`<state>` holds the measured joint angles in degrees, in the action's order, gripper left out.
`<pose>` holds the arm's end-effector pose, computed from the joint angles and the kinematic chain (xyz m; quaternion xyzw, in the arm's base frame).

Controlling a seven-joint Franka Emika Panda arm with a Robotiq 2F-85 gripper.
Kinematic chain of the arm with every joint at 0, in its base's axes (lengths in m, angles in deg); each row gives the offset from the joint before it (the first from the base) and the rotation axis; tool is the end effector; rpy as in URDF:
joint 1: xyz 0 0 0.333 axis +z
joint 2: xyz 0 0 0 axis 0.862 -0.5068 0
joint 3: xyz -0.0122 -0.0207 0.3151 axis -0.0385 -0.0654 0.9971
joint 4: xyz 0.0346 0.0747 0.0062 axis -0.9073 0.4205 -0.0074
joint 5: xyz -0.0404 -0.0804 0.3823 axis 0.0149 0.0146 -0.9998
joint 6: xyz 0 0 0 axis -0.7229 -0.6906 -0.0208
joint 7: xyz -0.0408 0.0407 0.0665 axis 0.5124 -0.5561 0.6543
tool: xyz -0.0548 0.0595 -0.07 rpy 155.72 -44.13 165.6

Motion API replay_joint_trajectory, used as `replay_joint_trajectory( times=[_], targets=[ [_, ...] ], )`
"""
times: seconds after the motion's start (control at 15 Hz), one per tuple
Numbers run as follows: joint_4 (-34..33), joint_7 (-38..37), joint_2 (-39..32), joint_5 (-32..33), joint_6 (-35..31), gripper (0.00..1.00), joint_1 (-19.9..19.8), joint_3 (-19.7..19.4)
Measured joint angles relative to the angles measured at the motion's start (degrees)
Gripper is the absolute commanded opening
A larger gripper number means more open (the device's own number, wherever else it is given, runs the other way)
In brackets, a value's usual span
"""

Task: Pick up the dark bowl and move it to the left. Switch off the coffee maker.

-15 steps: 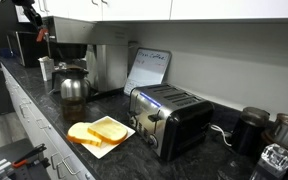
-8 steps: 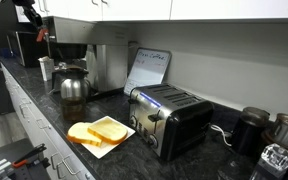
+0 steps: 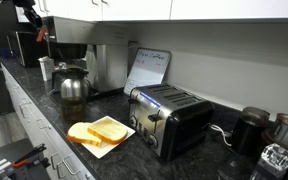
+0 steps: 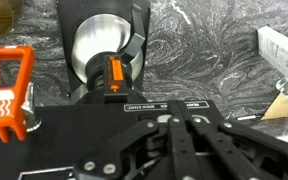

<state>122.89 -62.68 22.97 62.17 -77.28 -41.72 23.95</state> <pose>0.2855 0.3699 0.5881 -0.9747 -0.0294 -0.1973 0.1005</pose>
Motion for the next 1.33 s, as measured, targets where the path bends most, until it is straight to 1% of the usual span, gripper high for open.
replay_joint_trajectory(
  times=[0.33,0.93,1.13,1.33],
  targets=[
    [0.64,0.07,-2.69,-0.76,-1.47,0.00,0.14,-0.06],
    [0.64,0.13,-2.67,-1.12,-1.46,0.00,0.30,-0.32],
    [0.60,2.22,-2.60,-3.94,-2.58,0.00,0.94,-1.20],
    [0.57,7.01,-2.05,-9.15,-4.14,0.00,3.26,-2.72]
  ],
)
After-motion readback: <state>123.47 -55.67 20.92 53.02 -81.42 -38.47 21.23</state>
